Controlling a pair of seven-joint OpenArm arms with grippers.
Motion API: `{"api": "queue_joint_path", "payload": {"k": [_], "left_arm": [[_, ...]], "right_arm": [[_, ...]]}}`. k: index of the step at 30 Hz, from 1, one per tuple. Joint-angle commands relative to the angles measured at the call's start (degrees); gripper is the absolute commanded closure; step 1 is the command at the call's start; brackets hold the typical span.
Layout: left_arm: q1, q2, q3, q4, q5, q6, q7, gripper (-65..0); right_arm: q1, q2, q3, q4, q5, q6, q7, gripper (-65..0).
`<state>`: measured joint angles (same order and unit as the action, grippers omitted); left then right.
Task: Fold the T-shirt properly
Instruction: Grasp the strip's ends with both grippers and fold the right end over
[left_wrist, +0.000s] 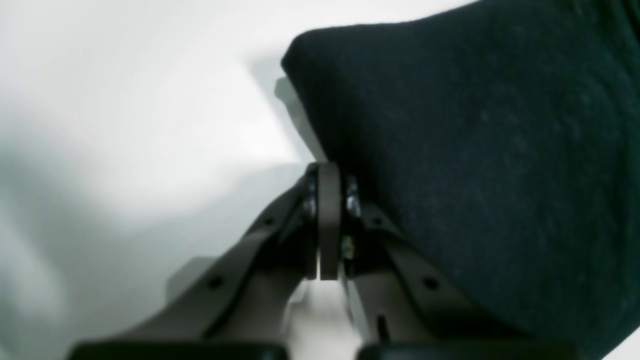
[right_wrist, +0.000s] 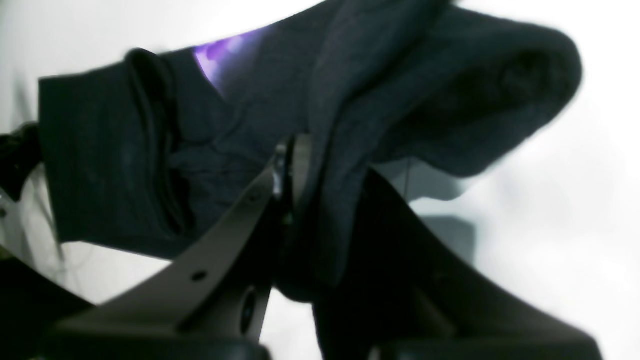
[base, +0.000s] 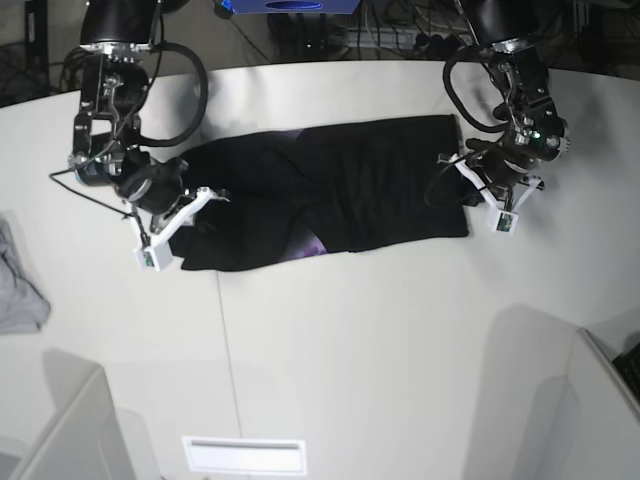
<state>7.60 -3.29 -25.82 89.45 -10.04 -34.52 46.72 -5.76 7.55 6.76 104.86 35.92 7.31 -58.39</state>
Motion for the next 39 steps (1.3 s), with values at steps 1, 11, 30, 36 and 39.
{"api": "queue_joint_path", "payload": {"k": [1,11,30,36,39], "left_arm": [[1.2,-1.3,-0.2,1.0,1.6,0.1,2.3,0.0],[4.7,-4.2,-0.2,5.0,1.7,0.1,2.1,0.0],[4.1,0.0,0.5,4.6,1.8,0.1,2.1,0.0],[4.1,0.9,0.5,5.5,1.8,0.1,2.3,0.0],[5.3,0.9,-0.2,6.6,1.6,0.0,2.3,0.0]], "right_arm": [[1.0,-0.1,0.2,1.7,0.9,0.1,0.8,0.0],[1.1,-1.4,-11.6,3.4,0.7,0.1,2.9,0.0],[6.7,-4.8,-34.1,5.5,0.7,-16.0,7.5,0.0],[7.2,-5.8,-35.6,3.7,0.6,-16.0,7.7,0.0],[7.2,-6.2,-35.7,1.4,0.6,-16.0,10.3,0.0]]}}
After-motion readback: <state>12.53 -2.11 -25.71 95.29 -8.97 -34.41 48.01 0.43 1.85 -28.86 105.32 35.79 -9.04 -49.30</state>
